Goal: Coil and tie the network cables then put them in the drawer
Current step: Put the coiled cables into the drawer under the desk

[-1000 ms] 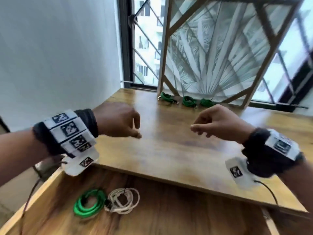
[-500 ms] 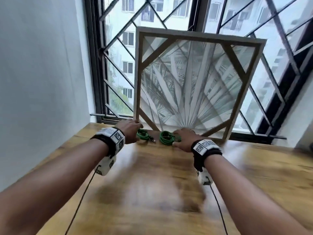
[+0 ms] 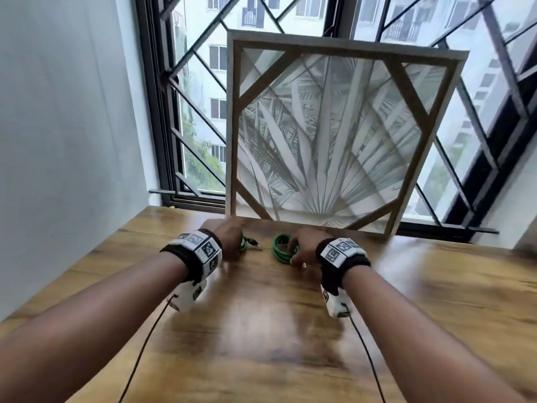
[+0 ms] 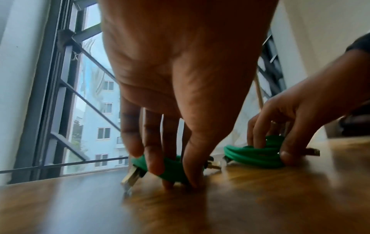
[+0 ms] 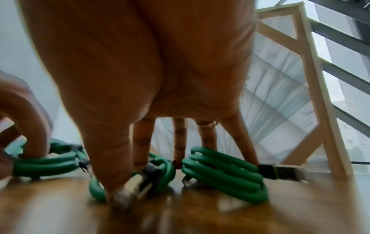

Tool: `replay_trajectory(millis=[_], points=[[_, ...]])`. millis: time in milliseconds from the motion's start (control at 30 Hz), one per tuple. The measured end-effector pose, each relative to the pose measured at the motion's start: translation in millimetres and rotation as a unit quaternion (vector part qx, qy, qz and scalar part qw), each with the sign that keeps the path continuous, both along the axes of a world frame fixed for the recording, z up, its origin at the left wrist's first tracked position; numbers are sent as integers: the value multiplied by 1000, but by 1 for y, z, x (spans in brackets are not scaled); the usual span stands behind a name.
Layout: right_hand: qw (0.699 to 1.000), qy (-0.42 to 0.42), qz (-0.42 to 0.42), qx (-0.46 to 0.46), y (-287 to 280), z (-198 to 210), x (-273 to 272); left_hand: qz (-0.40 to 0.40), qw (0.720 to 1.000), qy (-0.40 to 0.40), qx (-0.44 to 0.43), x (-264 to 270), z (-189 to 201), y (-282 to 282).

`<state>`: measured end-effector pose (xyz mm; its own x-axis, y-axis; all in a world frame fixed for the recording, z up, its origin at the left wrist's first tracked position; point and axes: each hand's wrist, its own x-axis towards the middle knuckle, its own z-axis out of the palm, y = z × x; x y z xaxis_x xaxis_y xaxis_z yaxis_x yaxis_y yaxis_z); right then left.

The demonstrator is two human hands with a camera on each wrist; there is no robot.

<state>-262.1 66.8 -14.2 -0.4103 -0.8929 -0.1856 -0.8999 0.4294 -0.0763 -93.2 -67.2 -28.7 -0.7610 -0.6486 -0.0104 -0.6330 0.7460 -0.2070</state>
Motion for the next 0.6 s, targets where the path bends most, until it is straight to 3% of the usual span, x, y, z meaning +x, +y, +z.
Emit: replay_trajectory(millis=[133,300,433,600], points=[[1000,-3,21,19,61,2,60,-40,998,-25,37,48,0,49],[999,-18,28,-24,137,-16,131,-98,994,-16,36,107,-21,117],[998,53,-1,-17,151,-17,144,-82,996,-12,11,128,-18,141],[985,125,121,-17,153,-13,148,-69,997,1,47,146,-6,146]])
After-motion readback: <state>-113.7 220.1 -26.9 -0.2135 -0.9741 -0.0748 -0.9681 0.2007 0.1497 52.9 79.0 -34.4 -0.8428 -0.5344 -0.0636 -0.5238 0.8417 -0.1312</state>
